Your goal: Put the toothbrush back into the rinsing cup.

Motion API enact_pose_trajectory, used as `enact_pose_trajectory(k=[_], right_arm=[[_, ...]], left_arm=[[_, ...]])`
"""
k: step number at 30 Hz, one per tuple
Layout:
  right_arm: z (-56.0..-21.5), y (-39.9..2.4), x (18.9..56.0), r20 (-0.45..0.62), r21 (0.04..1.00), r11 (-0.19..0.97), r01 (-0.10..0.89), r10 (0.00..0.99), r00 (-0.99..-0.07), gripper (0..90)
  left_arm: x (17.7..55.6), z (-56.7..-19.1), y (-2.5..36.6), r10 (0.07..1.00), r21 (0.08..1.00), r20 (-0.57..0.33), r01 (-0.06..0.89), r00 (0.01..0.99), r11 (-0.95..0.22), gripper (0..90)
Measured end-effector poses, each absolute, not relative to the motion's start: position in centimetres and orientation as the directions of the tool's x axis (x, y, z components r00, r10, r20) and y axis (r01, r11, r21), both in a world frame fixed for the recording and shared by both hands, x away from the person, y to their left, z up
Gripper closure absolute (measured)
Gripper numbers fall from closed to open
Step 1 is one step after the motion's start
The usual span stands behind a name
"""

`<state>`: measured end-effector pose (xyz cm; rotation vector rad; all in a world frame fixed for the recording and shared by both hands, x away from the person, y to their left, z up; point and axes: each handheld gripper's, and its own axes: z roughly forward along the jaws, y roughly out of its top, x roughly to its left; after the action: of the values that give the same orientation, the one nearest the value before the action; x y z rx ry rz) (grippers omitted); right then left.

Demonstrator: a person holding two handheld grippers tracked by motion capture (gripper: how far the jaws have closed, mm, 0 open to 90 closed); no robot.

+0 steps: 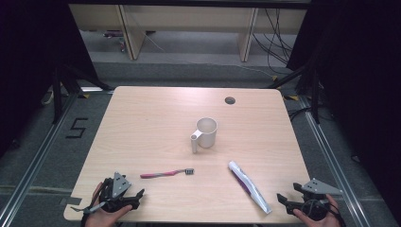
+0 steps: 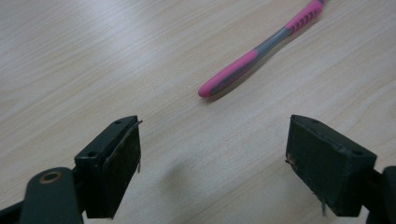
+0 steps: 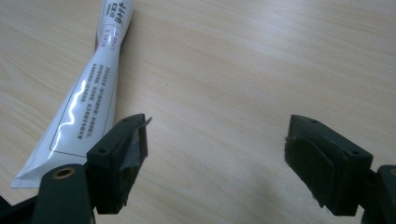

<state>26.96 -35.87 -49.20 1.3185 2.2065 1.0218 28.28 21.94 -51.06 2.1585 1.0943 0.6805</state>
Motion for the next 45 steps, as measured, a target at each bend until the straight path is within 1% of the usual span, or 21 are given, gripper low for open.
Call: enact_pose_trajectory(k=[1, 2, 3, 7, 8, 9, 14, 17, 21, 23, 24, 25, 29, 31, 32, 33, 34, 35, 38, 40, 45], right_arm=[[-49.2, -35.9, 27.0, 0.040, 0.743, 0.301, 0.598, 0.872, -0.489, 22.3], [-49.3, -35.8, 27.0, 0.065, 0.733, 0.297, 0.612, 0.865, -0.497, 22.3], [-49.3, -35.9, 27.0, 0.046, 0.734, 0.304, 0.608, 0.870, -0.490, 22.3], [-49.3, -36.1, 27.1, 0.045, 0.740, 0.302, 0.601, 0.870, -0.492, 23.0], [-49.2, -35.9, 26.9, 0.068, 0.737, 0.276, 0.617, 0.877, -0.475, 23.6], [-49.2, -36.1, 27.0, 0.040, 0.747, 0.300, 0.594, 0.870, -0.491, 23.8], [-49.1, -36.0, 27.0, 0.036, 0.751, 0.301, 0.587, 0.870, -0.491, 24.9], [-49.1, -35.9, 27.0, 0.053, 0.749, 0.294, 0.593, 0.866, -0.497, 25.3], [-49.1, -36.2, 27.1, 0.051, 0.747, 0.300, 0.594, 0.864, -0.501, 25.7], [-49.2, -36.4, 27.2, 0.053, 0.750, 0.291, 0.594, 0.869, -0.493, 25.7], [-49.2, -36.5, 27.1, 0.054, 0.748, 0.287, 0.598, 0.872, -0.486, 25.7], [-49.1, -36.6, 27.1, 0.051, 0.749, 0.290, 0.596, 0.871, -0.488, 25.7], [-49.1, -36.7, 27.2, 0.051, 0.752, 0.284, 0.594, 0.874, -0.483, 26.2], [-49.1, -36.6, 27.2, 0.055, 0.752, 0.284, 0.595, 0.872, -0.486, 26.3], [-49.1, -36.6, 27.2, 0.056, 0.753, 0.283, 0.594, 0.872, -0.486, 26.5], [-49.1, -36.5, 27.2, 0.055, 0.753, 0.284, 0.593, 0.871, -0.487, 26.7], [-49.1, -36.3, 27.0, 0.088, 0.738, 0.260, 0.622, 0.878, -0.471, 26.9], [-49.1, -36.3, 27.0, 0.092, 0.737, 0.256, 0.626, 0.879, -0.468, 27.0], [-49.1, -36.3, 27.0, 0.090, 0.741, 0.257, 0.621, 0.878, -0.470, 27.1], [-49.1, -36.5, 27.2, 0.046, 0.753, 0.292, 0.590, 0.871, -0.490, 27.1], [-49.0, -36.3, 27.2, 0.052, 0.751, 0.293, 0.592, 0.867, -0.496, 27.1]], left_arm=[[28.3, -51.1, 22.0, 0.831, 0.713, 0.166, 0.517, 0.531, -0.473, 17.6], [28.4, -51.1, 22.0, 0.826, 0.707, 0.165, 0.519, 0.538, -0.480, 17.6], [28.3, -51.1, 21.9, 0.827, 0.708, 0.169, 0.518, 0.536, -0.480, 17.7], [28.3, -51.2, 21.8, 0.834, 0.717, 0.174, 0.514, 0.523, -0.472, 17.8], [28.3, -51.1, 21.9, 0.828, 0.716, 0.162, 0.513, 0.537, -0.473, 17.4], [28.3, -51.1, 21.8, 0.831, 0.722, 0.155, 0.512, 0.534, -0.465, 17.0], [28.2, -50.9, 21.6, 0.819, 0.721, 0.153, 0.504, 0.553, -0.475, 15.6], [28.2, -50.8, 21.3, 0.818, 0.729, 0.154, 0.496, 0.554, -0.472, 15.0], [28.4, -50.8, 20.9, 0.788, 0.708, 0.177, 0.479, 0.590, -0.519, 15.0], [28.4, -50.8, 20.6, 0.771, 0.692, 0.193, 0.473, 0.607, -0.545, 16.1], [28.4, -50.8, 20.6, 0.771, 0.692, 0.193, 0.473, 0.607, -0.545, 16.7], [28.4, -50.7, 20.3, 0.773, 0.696, 0.213, 0.463, 0.597, -0.549, 17.1], [28.6, -50.2, 19.8, 0.750, 0.688, 0.220, 0.446, 0.623, -0.572, 17.8], [28.8, -50.1, 19.6, 0.755, 0.694, 0.222, 0.444, 0.617, -0.567, 18.2], [29.2, -49.9, 19.7, 0.726, 0.696, 0.250, 0.403, 0.641, -0.595, 18.2], [29.2, -49.8, 19.6, 0.726, 0.691, 0.249, 0.407, 0.641, -0.597, 18.2], [28.9, -49.8, 19.4, 0.749, 0.696, 0.228, 0.434, 0.622, -0.572, 18.2], [29.0, -49.7, 19.2, 0.743, 0.688, 0.232, 0.434, 0.628, -0.582, 18.5], [29.2, -49.6, 18.8, 0.729, 0.679, 0.243, 0.425, 0.640, -0.599, 20.5], [29.4, -49.6, 18.6, 0.721, 0.675, 0.248, 0.418, 0.647, -0.608, 21.1], [30.3, -49.4, 17.8, 0.706, 0.664, 0.246, 0.415, 0.664, -0.622, 21.6]])
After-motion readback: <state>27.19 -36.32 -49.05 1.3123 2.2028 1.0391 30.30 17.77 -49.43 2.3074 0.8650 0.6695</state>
